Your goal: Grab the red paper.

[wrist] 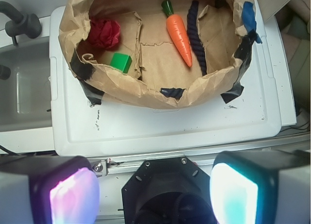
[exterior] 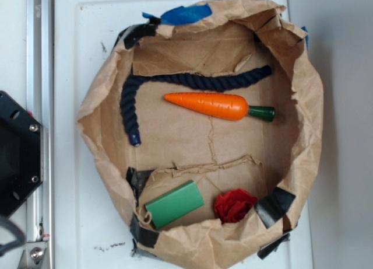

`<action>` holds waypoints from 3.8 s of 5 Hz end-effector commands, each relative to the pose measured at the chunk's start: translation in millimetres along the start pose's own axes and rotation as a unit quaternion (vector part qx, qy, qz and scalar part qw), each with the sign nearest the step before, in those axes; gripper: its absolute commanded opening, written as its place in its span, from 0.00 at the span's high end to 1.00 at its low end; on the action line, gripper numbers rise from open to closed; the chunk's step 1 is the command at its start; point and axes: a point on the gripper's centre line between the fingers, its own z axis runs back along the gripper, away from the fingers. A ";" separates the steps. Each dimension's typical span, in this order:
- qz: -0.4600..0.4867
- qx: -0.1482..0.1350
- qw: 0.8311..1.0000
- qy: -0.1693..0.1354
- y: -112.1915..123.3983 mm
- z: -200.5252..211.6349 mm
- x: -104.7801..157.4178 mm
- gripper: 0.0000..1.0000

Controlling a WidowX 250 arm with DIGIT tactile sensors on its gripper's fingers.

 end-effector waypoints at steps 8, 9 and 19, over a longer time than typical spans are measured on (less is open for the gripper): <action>-0.316 -0.054 0.944 -0.072 116.3 -95.0 198.4 0.00; -0.341 -0.073 0.933 -0.086 125.2 -104.3 200.7 0.00; -0.439 -0.098 0.882 -0.142 10.2 -133.0 141.3 0.00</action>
